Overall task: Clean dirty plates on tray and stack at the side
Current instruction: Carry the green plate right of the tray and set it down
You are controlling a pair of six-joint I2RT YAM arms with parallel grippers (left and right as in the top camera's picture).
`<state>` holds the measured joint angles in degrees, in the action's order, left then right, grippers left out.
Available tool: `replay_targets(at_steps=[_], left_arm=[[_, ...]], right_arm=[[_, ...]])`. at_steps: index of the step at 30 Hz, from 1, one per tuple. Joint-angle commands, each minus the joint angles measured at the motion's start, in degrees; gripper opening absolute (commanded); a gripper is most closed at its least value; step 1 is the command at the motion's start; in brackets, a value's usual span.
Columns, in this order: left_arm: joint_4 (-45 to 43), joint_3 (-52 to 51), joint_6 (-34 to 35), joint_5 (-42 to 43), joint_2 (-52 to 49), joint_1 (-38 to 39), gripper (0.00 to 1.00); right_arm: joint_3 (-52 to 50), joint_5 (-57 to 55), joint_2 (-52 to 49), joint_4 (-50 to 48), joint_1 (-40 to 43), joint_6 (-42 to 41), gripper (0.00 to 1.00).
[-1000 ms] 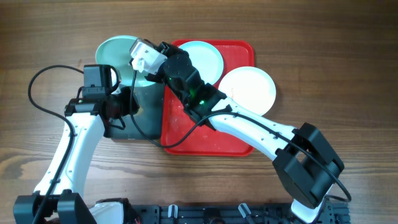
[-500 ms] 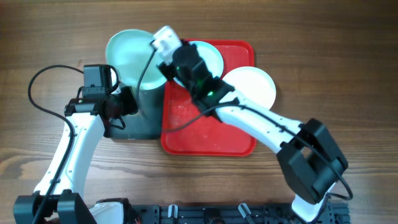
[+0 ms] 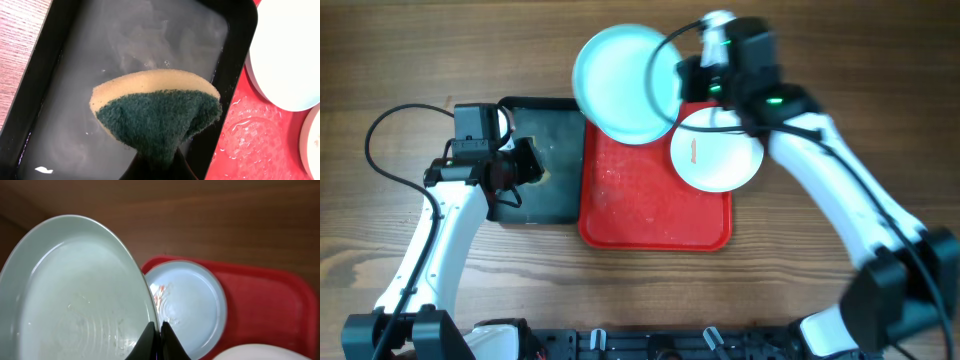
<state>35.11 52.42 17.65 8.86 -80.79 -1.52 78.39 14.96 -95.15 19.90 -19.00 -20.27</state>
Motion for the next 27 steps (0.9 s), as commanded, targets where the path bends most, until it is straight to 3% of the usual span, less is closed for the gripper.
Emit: replay_targets(at_steps=[1,6,12,18,27], left_arm=[[-0.3,-0.5,-0.9,0.7,-0.2,-0.1,0.04],[-0.3,-0.5,-0.9,0.7,-0.2,-0.1,0.04],[-0.3,-0.5,-0.9,0.7,-0.2,-0.1,0.04],[-0.4,-0.5,-0.9,0.7,-0.2,-0.1,0.04],[-1.3,-0.5,-0.9,0.7,-0.2,-0.1,0.04]], right_arm=[[1.6,4.7,5.7,5.2,6.9,1.0,0.04],[1.6,4.5,7.3,13.7,18.6,0.8,0.04],[1.5,3.9,7.2,14.5,27.3,3.3,0.04],[1.5,-6.1,5.8,14.7,31.4,3.7,0.04],[1.4,-9.7,0.4,14.8,31.8,3.8,0.04]])
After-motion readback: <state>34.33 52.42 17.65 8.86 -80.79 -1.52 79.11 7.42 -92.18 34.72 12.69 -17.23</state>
